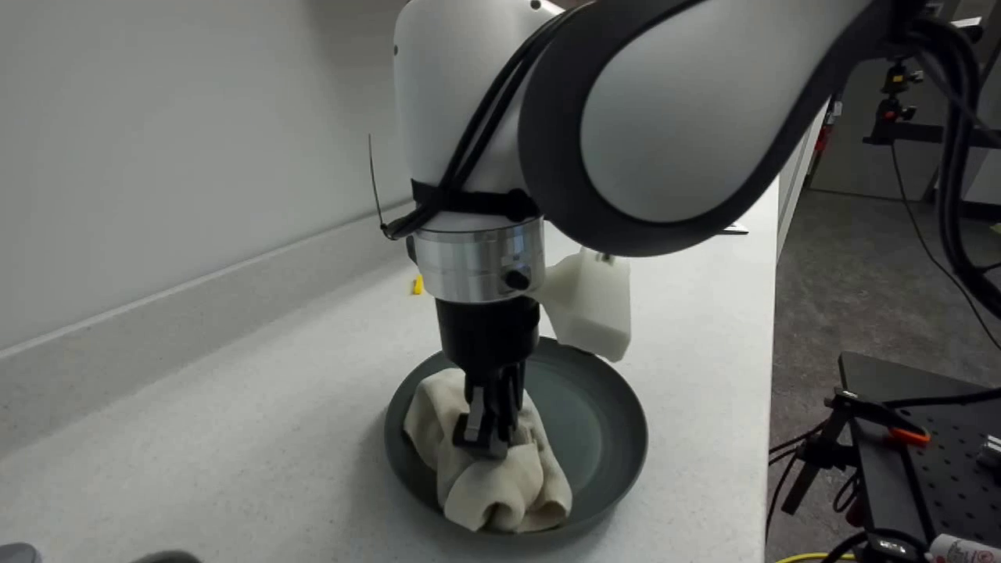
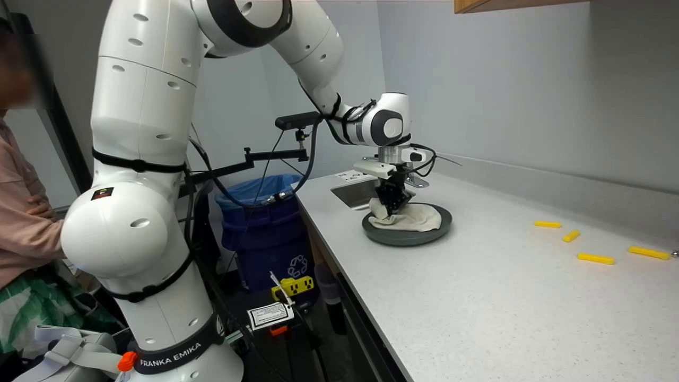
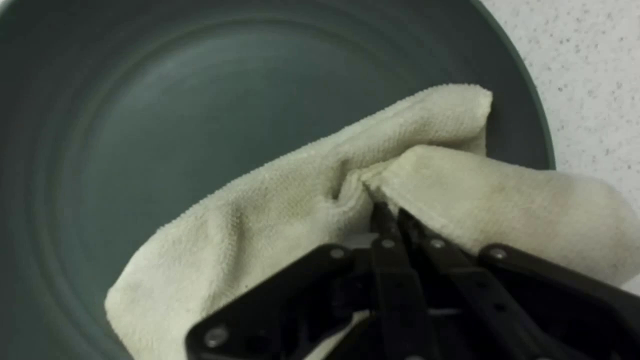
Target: Wipe the plate with the towel, put the towel on the counter then move the plate backwards
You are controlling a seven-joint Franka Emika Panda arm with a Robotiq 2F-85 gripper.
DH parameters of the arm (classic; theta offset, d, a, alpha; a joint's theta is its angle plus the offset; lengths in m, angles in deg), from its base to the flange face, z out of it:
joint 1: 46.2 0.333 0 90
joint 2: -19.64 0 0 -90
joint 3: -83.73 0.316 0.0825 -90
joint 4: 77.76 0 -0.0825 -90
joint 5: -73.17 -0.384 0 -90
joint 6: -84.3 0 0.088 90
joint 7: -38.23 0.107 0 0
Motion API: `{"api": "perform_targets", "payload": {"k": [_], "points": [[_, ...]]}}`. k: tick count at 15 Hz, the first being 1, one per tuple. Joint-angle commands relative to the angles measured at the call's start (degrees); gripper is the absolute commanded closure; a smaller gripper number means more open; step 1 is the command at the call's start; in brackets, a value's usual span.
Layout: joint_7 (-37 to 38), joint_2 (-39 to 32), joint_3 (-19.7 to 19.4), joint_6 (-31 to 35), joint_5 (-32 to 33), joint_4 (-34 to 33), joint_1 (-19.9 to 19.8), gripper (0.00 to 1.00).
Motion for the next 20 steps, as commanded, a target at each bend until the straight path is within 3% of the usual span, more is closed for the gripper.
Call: {"api": "perform_targets", "payload": {"k": [1,7,12,20], "points": [[-1.05,-3.53,-2.45,0.54,0.70,-4.72,1.55,0.99],[4.05,-2.57,-9.10,4.71,12.15,-4.78,4.65,0.99],[6.63,-1.48,-11.67,4.49,15.47,-3.12,4.60,0.99],[15.91,0.63,-15.36,-4.50,23.07,-1.73,6.27,0.99]]}}
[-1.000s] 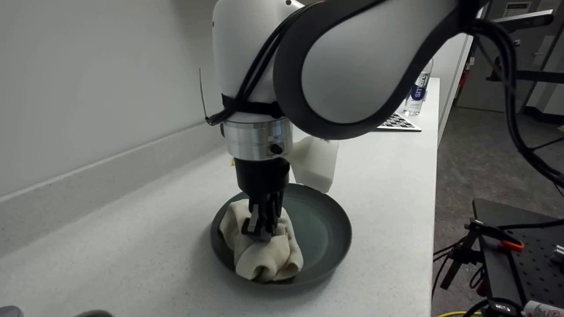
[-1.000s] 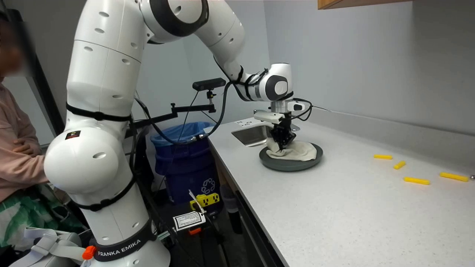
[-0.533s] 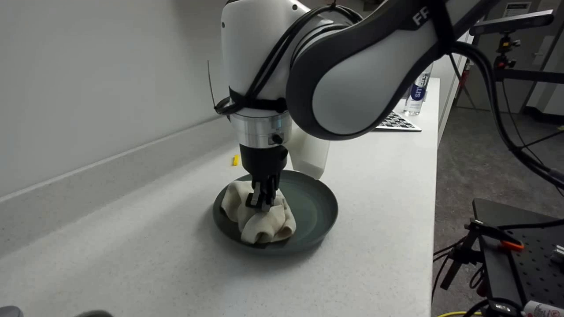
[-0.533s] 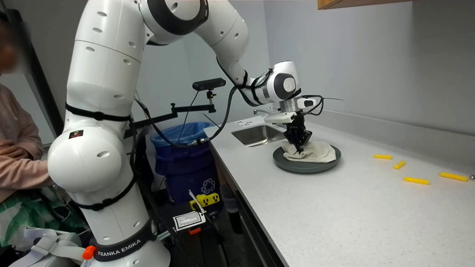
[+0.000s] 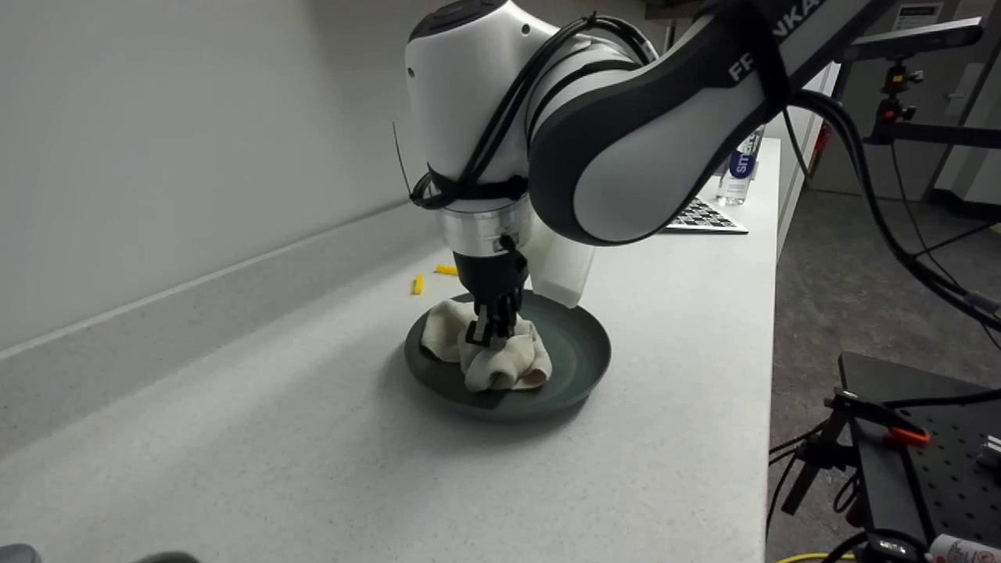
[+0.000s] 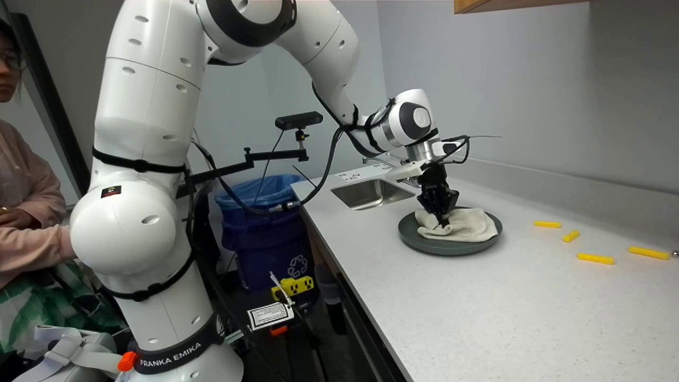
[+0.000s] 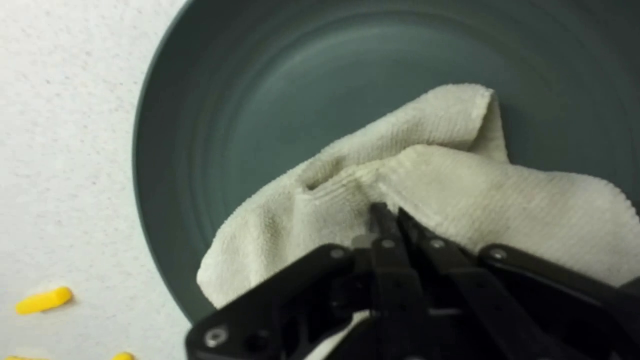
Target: Wipe the plate with the towel, put the towel on the counter then move the plate backwards
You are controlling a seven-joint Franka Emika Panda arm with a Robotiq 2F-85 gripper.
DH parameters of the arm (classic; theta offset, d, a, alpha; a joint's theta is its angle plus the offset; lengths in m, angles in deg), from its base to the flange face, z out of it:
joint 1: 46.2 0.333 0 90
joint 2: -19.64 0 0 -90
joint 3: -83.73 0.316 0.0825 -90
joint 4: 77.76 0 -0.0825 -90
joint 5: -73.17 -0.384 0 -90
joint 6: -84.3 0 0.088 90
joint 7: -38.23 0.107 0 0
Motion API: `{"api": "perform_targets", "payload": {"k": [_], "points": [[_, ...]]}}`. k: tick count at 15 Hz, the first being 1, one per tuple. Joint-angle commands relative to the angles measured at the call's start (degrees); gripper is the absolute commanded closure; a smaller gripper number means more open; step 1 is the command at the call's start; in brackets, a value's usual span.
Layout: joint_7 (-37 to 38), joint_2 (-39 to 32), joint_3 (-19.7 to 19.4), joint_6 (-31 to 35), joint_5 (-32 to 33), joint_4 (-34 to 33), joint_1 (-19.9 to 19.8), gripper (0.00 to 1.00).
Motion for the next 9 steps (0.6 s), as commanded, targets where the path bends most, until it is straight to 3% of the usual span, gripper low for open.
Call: {"api": "perform_targets", "payload": {"k": [1,6,9], "points": [[4.04,2.52,-1.10,-5.92,2.06,1.74,1.41,0.99],[-0.15,3.74,2.52,-12.21,-3.69,1.82,-0.74,0.99],[-6.11,3.70,5.44,-11.65,-10.07,2.36,-2.23,0.99]]}}
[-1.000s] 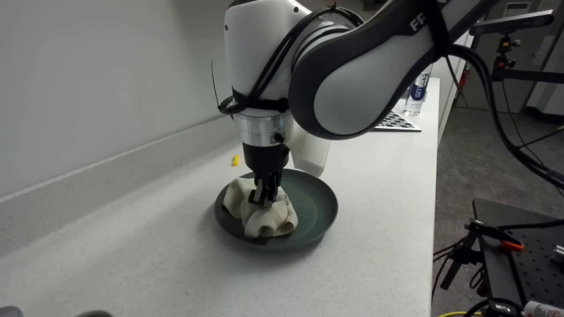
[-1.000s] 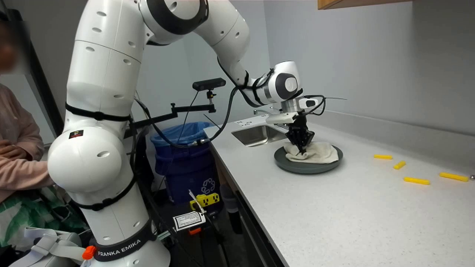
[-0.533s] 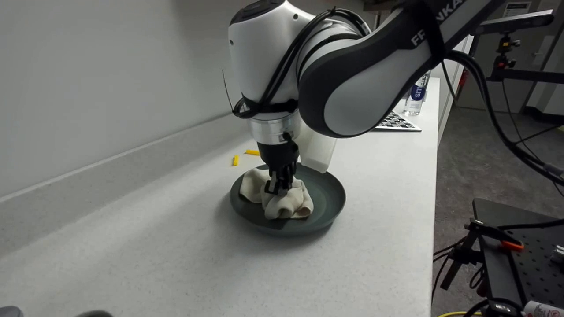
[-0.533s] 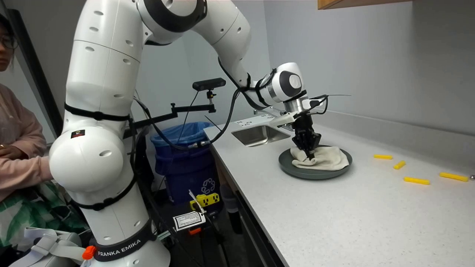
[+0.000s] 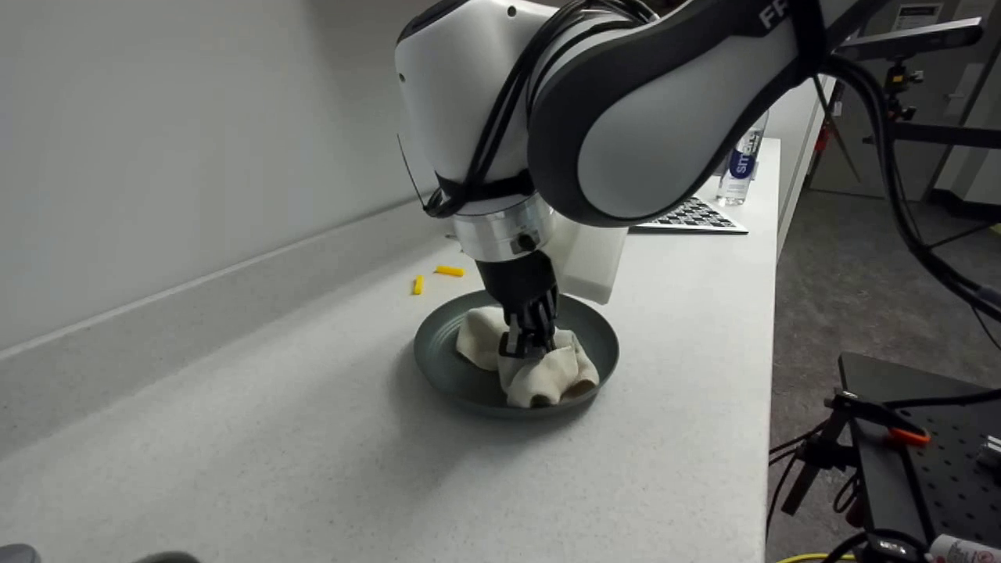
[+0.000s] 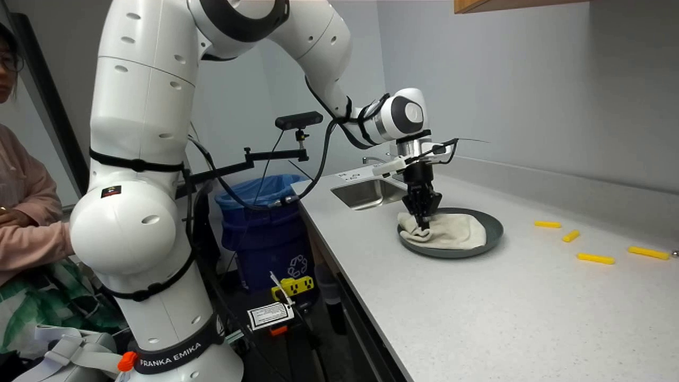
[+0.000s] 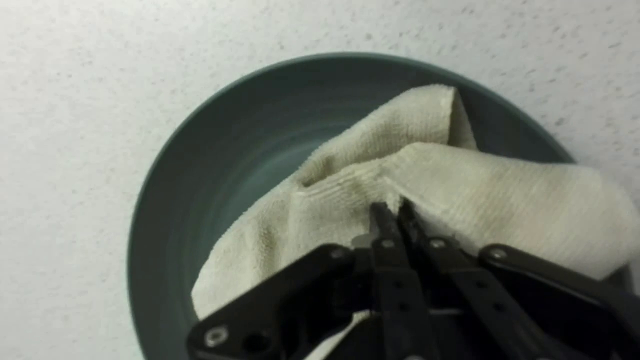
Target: Wipe the plate with the towel, put the towel on the counter then move the plate backwards
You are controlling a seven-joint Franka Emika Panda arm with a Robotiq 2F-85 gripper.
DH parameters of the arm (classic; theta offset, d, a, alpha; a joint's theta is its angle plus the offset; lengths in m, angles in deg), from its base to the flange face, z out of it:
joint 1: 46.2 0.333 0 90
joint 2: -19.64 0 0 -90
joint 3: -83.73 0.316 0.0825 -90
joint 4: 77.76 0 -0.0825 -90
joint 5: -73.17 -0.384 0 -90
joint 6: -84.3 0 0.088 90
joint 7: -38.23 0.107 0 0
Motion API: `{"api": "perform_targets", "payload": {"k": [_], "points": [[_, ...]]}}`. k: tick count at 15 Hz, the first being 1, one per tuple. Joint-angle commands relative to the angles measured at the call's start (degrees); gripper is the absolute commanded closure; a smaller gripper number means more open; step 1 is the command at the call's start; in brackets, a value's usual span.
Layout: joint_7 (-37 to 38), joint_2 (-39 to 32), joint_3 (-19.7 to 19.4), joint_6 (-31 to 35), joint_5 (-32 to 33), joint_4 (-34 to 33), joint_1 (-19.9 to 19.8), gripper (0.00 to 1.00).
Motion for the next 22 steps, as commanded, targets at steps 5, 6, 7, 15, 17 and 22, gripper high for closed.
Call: {"api": "perform_targets", "payload": {"k": [5,6,7,15,17,22], "points": [[-12.41,-0.35,5.68,4.52,-12.32,-0.09,-3.09,0.99],[-12.43,-0.49,5.54,5.69,-12.06,-0.45,-2.76,0.99],[-11.84,-0.55,5.16,7.22,-11.07,-0.72,-2.27,0.99],[-5.43,-0.33,0.17,16.73,1.09,-1.01,0.21,0.99],[-3.63,-0.34,-1.50,14.64,4.84,-0.56,0.71,0.99],[2.39,0.86,-5.02,7.99,14.09,2.09,1.62,0.99]]}}
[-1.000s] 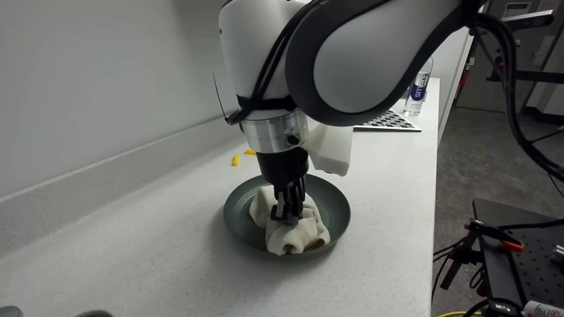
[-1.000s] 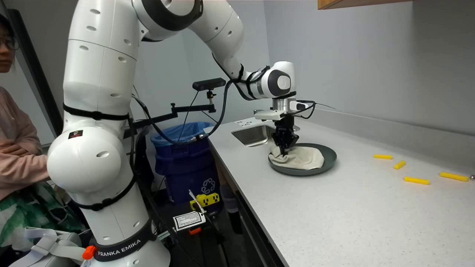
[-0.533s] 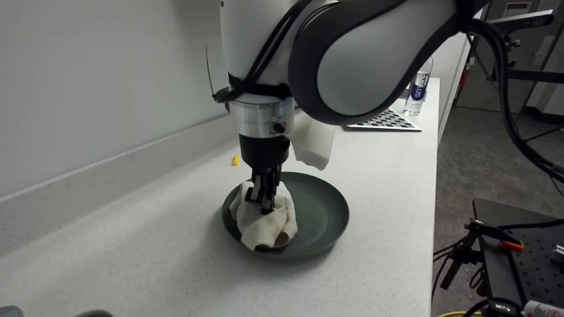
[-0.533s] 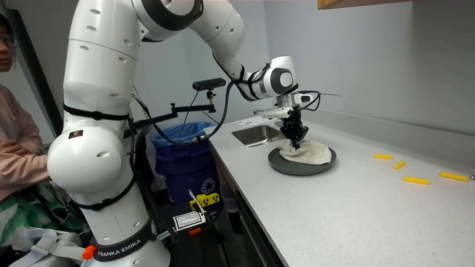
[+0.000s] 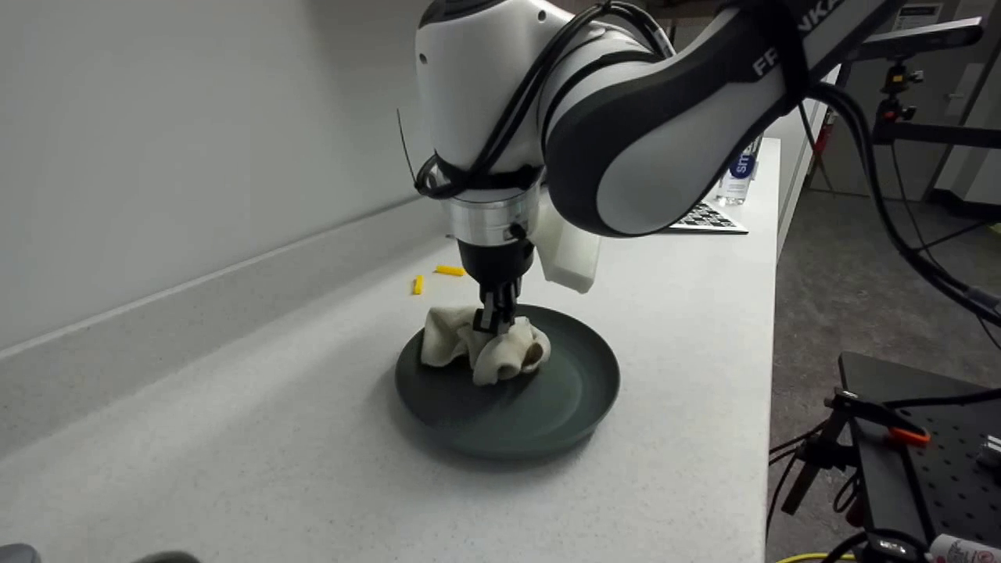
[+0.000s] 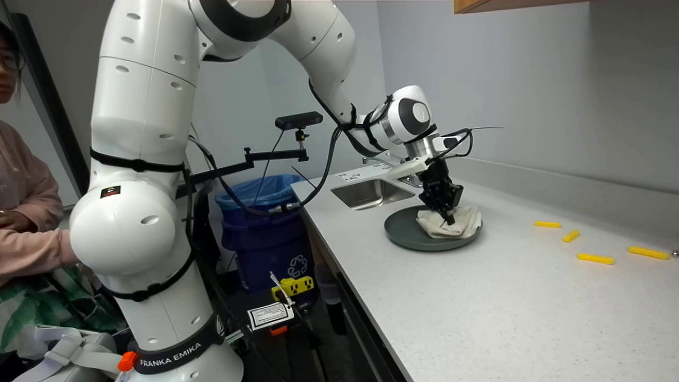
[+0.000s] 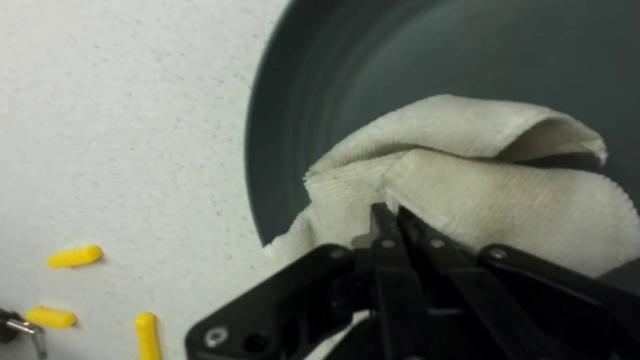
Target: Wipe the plate with the towel, put the towel on the counter then move the plate backwards
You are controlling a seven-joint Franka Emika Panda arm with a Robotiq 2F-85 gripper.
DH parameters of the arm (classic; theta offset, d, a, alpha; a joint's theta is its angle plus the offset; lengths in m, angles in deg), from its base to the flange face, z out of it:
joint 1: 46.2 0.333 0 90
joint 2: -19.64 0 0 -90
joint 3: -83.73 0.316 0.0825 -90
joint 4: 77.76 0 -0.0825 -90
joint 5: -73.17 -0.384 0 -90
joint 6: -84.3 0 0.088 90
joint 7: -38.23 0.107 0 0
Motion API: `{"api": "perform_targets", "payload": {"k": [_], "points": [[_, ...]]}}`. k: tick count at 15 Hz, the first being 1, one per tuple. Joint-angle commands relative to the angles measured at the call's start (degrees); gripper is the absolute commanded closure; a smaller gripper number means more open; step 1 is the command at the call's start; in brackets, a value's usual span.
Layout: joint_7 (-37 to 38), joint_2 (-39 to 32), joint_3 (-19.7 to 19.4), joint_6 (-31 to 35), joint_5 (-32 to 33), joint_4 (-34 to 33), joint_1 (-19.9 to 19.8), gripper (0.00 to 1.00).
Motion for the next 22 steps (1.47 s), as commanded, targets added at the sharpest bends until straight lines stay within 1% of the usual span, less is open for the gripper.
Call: {"api": "perform_targets", "payload": {"k": [1,2,5,7,10,13,16,18,22], "points": [[4.44,1.62,-2.44,-7.22,5.96,1.56,1.97,0.99],[4.26,1.81,-2.01,-9.78,6.15,1.60,1.77,0.99],[-0.15,2.34,1.41,-15.71,1.90,1.43,0.09,0.99],[-3.41,2.50,3.52,-17.68,-1.51,0.96,-0.54,0.99],[-10.41,2.32,6.78,-18.10,-9.32,-0.21,-1.94,0.99],[-15.00,1.31,8.61,-16.55,-15.12,-1.84,-2.67,0.99],[-16.13,0.37,8.93,-12.62,-18.37,-3.33,-3.01,0.99],[-14.69,-0.13,8.46,-8.27,-18.52,-4.07,-2.52,0.99],[-9.33,-0.94,6.08,1.09,-14.06,-4.70,-0.64,0.99]]}}
